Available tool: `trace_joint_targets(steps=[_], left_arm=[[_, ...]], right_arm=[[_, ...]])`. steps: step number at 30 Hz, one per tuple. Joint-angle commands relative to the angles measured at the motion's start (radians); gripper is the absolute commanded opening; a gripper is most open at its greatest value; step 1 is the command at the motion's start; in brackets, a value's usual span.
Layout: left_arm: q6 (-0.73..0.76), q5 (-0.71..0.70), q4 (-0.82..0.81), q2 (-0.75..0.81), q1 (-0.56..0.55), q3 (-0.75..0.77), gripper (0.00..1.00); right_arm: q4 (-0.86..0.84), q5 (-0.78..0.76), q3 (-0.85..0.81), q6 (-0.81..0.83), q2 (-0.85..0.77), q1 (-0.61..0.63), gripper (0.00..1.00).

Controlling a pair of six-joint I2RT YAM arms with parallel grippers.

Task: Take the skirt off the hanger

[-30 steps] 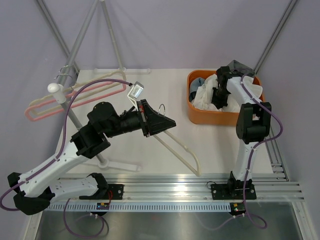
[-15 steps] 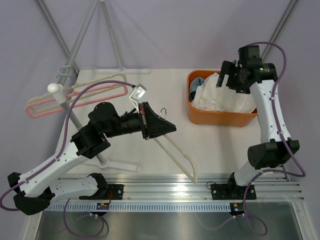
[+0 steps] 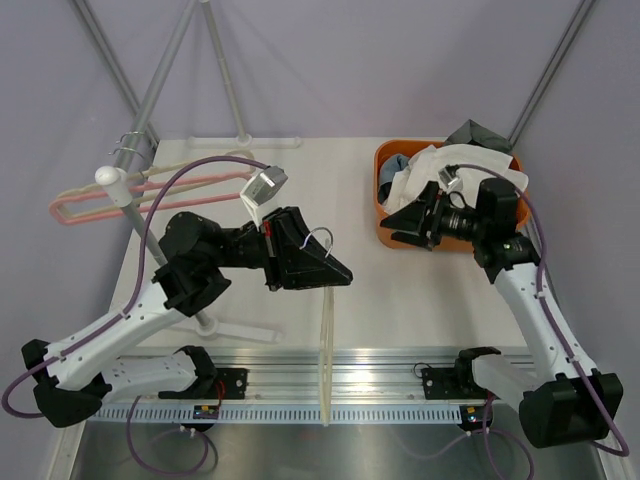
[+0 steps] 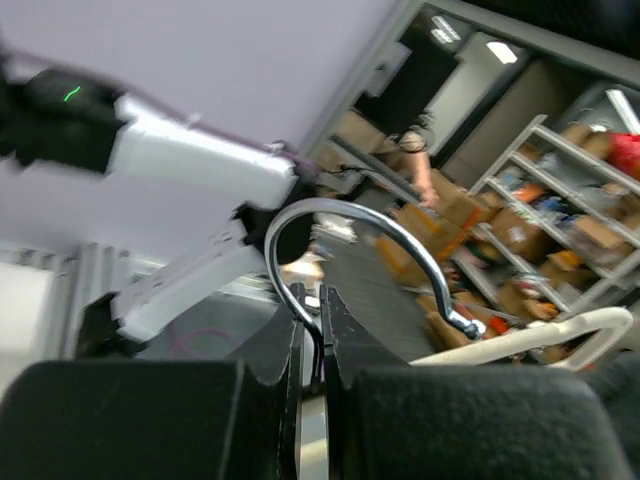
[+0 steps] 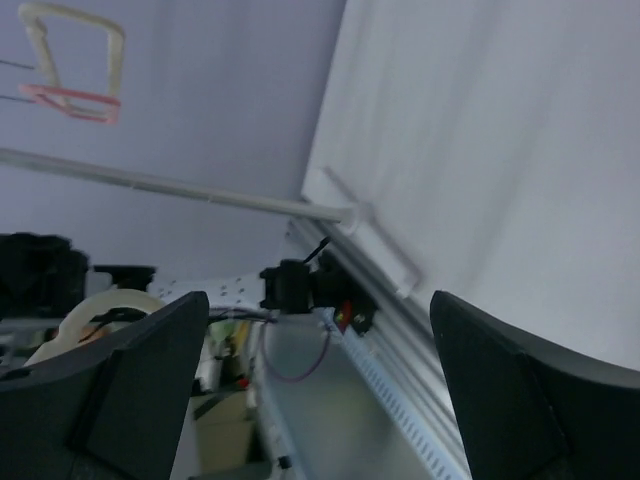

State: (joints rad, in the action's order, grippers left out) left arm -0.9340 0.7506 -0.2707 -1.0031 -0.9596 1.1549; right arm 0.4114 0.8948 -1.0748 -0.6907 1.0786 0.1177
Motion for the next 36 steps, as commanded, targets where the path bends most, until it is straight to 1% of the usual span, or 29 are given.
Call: trace_joint_targets(steps=[1,3,5,6,9,10,11,13,14,19,26,27,29,30,32,33,36], left_arm=[[-0.212,0.078,-0.379,0.003,-0.011,-0.027,0.00],[-0.279,0.075,-0.468,-0.017,-0.027,-0.021,0.00],[-0.316,0.064,-0.524,-0.026,-0.037,-0.017,0.00],[-0.354,0.059,-0.579,-0.035,-0.045,-0.011,0.00],[-0.419,0.049,-0.678,-0.052,-0.063,0.002,0.00],[-0.433,0.044,-0.699,-0.057,-0.070,0.008,0.00],[-0.445,0.041,-0.732,-0.060,-0.077,0.012,0.00],[-0.477,0.033,-0.762,-0.065,-0.082,0.012,0.00],[-0.486,0.024,-0.794,-0.066,-0.085,0.012,0.00],[-0.546,0.000,-0.886,-0.080,-0.099,0.015,0.00],[-0.552,-0.007,-0.909,-0.092,-0.114,0.012,0.00],[-0.552,-0.008,-0.910,-0.092,-0.114,0.011,0.00],[-0.558,-0.011,-0.924,-0.101,-0.119,0.009,0.00],[-0.562,-0.011,-0.929,-0.104,-0.120,0.014,0.00],[-0.569,-0.011,-0.946,-0.111,-0.123,0.014,0.00],[-0.571,-0.014,-0.952,-0.112,-0.123,0.014,0.00],[-0.585,-0.016,-0.976,-0.118,-0.125,0.015,0.00]], right_arm=[[-0.671,0.277,0.171,-0.406,-0.129,0.031,0.99],[-0.703,0.282,0.180,-0.418,-0.161,0.082,0.99],[-0.746,0.289,0.165,-0.431,-0.170,0.115,0.99],[-0.758,0.296,0.156,-0.437,-0.169,0.138,0.99],[-0.899,0.323,0.147,-0.535,-0.157,0.160,0.99],[-1.031,0.341,0.156,-0.628,-0.151,0.166,0.99],[-1.092,0.348,0.162,-0.676,-0.135,0.174,0.98],[-1.176,0.365,0.153,-0.746,-0.121,0.203,0.96],[-1.189,0.369,0.147,-0.754,-0.115,0.215,0.95],[-1.188,0.386,0.110,-0.741,-0.117,0.307,0.93],[-1.129,0.372,0.050,-0.713,-0.115,0.394,0.86],[-1.117,0.371,0.030,-0.693,-0.114,0.408,0.84],[-1.044,0.362,0.009,-0.656,-0.105,0.442,0.82],[-1.007,0.356,-0.010,-0.633,-0.102,0.453,0.80],[-1.004,0.348,-0.031,-0.632,-0.085,0.490,0.75],[-1.002,0.340,-0.039,-0.632,-0.077,0.503,0.71],[-1.016,0.329,-0.053,-0.632,-0.057,0.549,0.69]])
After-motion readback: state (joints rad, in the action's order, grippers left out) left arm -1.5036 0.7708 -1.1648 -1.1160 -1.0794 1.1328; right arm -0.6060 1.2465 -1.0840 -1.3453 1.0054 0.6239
